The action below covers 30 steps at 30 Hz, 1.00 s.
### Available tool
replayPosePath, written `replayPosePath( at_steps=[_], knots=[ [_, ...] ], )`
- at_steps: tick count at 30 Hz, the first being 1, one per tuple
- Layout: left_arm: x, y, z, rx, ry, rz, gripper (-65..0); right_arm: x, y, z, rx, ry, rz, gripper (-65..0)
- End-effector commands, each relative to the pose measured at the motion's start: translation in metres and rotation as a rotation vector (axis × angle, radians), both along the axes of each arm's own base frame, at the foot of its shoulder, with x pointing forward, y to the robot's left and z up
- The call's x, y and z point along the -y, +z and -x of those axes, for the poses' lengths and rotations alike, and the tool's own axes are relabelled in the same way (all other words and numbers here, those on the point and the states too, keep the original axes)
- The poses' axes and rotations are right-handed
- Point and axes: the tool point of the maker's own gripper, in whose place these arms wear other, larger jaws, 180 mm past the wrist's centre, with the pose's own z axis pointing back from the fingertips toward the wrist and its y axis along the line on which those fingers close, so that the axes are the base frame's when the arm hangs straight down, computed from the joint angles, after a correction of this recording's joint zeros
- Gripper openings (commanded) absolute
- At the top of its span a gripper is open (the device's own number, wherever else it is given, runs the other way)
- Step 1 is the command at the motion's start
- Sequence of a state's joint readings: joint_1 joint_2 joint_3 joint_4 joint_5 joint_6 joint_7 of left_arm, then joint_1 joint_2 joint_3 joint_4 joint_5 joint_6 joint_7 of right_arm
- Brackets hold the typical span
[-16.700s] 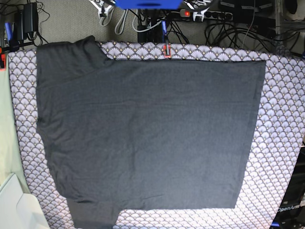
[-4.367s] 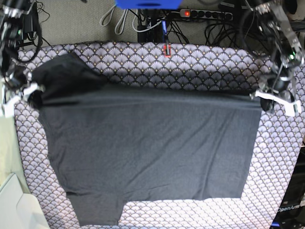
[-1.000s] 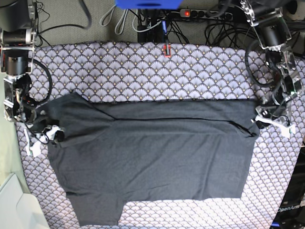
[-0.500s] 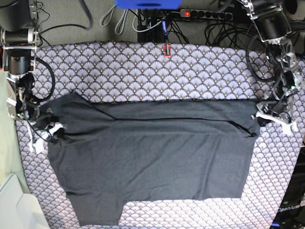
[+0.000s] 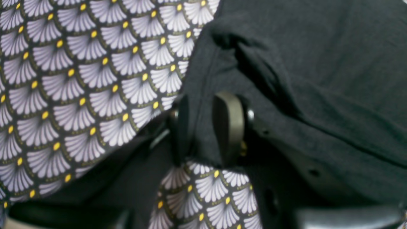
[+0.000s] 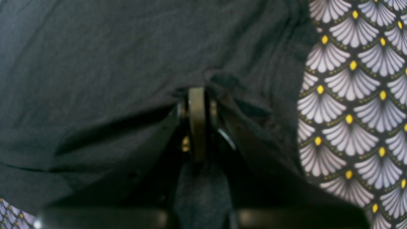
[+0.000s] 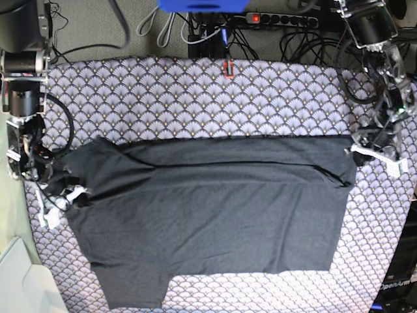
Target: Fold the T-shirt properly
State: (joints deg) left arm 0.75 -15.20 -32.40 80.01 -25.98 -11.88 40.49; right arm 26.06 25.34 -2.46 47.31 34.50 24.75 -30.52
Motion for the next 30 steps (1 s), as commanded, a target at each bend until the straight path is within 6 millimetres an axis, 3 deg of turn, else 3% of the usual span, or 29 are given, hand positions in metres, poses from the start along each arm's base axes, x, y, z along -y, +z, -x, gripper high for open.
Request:
replayPosePath(
  at_steps=[1,6,10,20,23,30],
  knots=[
    [-0.016,0.019,-0.005,0.052,0.028,-0.032,-48.2,0.005,0.032,-0.022,0.088,-0.002,0.0,-65.0],
    [-0.026,0.017,0.003,0.043,0.054,-0.035,-48.1,-0.004,0.032,-0.025,0.093,0.009,-0.009,-65.0],
    [-0.026,0.014,0.007,0.032,0.055,-0.036,-48.1,-0.004,0.044,-0.034,0.117,0.009,-0.011,-65.0],
    [-0.028,0.007,0.017,0.011,0.064,-0.034,-48.1,-0.004,0.045,-0.035,0.12,0.009,-0.011,-65.0],
    [-0.028,0.006,0.018,0.01,0.063,-0.034,-48.0,-0.014,0.044,-0.036,0.121,0.018,-0.027,-60.0],
    [-0.028,0.006,0.019,0.008,0.063,-0.034,-47.9,-0.015,0.043,-0.036,0.114,0.021,-0.027,-46.5]
  ],
)
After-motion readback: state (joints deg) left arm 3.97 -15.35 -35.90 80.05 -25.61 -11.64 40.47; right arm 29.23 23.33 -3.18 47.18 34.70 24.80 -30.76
